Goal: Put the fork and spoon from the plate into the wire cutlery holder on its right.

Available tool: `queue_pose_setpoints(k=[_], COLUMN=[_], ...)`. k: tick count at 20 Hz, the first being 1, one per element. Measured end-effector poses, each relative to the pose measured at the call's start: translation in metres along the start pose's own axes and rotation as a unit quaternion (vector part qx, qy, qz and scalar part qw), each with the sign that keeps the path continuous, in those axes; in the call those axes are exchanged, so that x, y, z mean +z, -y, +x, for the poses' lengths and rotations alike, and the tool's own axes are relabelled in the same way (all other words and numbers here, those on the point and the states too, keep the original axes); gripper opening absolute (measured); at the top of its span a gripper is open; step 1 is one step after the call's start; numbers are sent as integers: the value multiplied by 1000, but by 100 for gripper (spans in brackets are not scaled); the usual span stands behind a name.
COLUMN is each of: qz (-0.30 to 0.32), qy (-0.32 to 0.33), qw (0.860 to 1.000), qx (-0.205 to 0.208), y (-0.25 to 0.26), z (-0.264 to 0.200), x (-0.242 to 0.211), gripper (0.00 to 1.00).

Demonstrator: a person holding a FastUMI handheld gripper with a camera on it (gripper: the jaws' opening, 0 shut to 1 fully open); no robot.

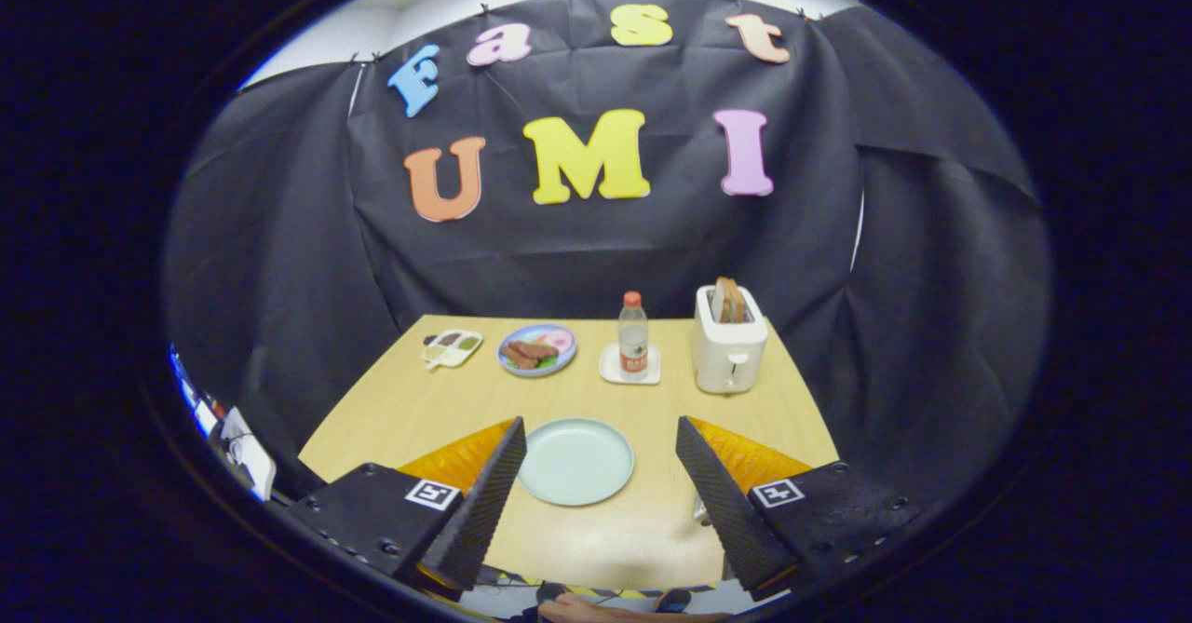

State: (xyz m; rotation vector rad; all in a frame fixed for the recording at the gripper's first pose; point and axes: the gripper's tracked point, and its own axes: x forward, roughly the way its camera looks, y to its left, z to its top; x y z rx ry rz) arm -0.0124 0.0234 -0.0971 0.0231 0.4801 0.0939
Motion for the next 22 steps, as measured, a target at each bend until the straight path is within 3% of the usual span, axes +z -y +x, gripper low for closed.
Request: queue_pose_setpoints(k=[5, 9, 15, 22], qz=[-16, -17, -36, -55], qy=[105, 154, 182, 172], qw=[994, 987, 982, 983], qx=[-14, -32, -31, -44], y=[-17, -21, -30, -32], z=[-38, -51, -48, -25], x=[55, 74, 82, 74], gripper=[99, 98, 98, 95])
